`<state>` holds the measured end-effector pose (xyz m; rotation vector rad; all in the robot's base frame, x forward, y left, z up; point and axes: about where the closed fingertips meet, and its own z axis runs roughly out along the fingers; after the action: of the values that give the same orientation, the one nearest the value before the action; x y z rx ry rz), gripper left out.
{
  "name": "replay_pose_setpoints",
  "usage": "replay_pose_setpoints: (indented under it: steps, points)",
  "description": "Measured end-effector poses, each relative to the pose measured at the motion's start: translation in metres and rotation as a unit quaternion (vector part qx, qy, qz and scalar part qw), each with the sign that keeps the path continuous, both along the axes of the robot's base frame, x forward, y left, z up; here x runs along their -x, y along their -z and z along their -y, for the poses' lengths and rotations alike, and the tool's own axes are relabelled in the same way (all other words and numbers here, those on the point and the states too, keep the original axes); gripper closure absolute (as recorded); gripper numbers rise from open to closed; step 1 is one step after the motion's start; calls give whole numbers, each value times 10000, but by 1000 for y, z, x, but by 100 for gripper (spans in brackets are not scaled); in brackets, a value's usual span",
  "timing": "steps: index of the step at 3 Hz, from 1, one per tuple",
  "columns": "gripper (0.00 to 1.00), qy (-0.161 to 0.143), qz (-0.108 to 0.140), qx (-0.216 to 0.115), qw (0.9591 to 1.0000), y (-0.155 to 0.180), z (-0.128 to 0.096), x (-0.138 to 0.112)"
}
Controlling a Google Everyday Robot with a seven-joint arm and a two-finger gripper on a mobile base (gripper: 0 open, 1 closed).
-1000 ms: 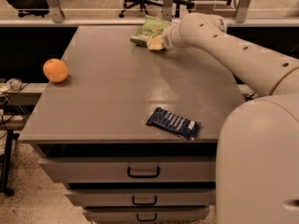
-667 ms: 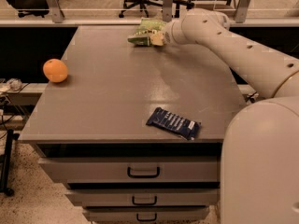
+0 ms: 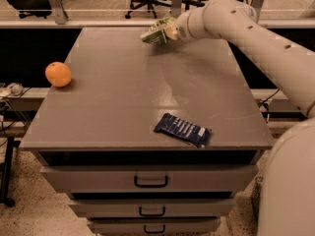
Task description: Move green jalapeno chip bag near rxbar blueberry
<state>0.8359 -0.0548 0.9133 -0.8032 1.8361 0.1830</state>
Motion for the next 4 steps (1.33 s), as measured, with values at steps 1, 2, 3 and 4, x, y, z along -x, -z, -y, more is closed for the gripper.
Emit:
replay_pose_setpoints:
  steps: [1,2,3,4]
  points:
    - [100,-649,-105,-16,9978,-9,12,42]
    - [100,-1260,-176,-225,9916,-7,32,87]
    - [100,-1901,-163,-337,9811,-12,53,134]
    - [100,-2473,-251,-337,9680,-11,73,181]
